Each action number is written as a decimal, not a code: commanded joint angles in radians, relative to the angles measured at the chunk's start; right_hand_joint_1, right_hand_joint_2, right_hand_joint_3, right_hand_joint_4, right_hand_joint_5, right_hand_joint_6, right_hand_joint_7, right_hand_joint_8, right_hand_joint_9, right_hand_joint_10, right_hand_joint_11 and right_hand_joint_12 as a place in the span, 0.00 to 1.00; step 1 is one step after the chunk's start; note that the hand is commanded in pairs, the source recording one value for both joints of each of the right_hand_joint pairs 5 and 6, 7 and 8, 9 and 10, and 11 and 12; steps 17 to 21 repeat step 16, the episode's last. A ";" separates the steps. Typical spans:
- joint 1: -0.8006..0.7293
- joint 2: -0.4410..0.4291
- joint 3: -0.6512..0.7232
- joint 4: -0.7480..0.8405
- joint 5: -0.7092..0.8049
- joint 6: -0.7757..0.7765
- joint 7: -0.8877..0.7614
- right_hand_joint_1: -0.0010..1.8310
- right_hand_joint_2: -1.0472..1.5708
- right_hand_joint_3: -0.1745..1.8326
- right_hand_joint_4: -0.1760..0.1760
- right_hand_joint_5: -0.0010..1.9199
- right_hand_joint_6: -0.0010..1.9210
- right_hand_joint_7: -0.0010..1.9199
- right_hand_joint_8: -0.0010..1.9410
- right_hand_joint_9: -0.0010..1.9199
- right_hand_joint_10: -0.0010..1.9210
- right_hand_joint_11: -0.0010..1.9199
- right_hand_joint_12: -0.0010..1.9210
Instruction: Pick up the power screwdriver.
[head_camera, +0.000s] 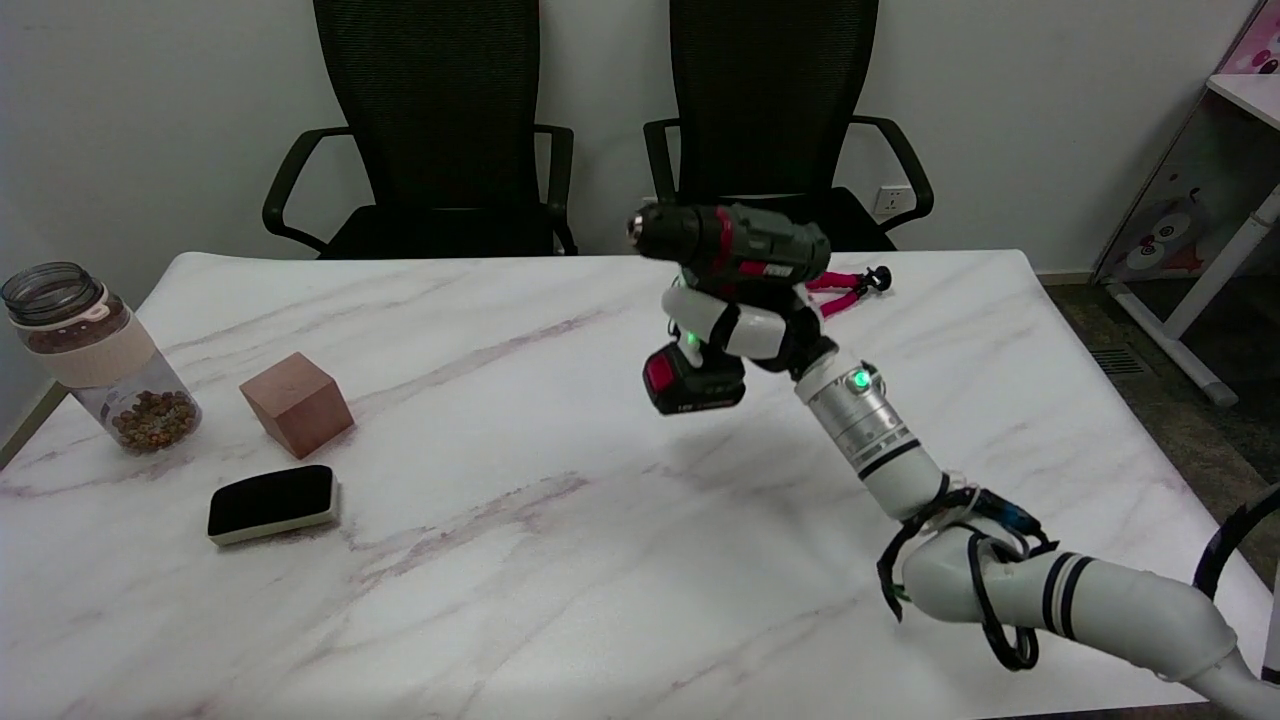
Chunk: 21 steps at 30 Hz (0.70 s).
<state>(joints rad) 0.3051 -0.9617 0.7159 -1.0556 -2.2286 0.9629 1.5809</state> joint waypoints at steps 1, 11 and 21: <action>0.120 0.141 0.117 -0.194 0.004 -0.038 -0.114 0.55 0.94 0.47 1.00 1.00 1.00 1.00 0.99 1.00 1.00 1.00 1.00; 0.214 0.208 0.133 -0.220 0.006 -0.083 -0.114 0.55 0.94 0.48 1.00 1.00 1.00 1.00 0.99 1.00 1.00 1.00 1.00; 0.226 0.212 0.137 -0.221 0.006 -0.097 -0.114 0.55 0.94 0.48 1.00 1.00 1.00 1.00 0.99 1.00 1.00 1.00 1.00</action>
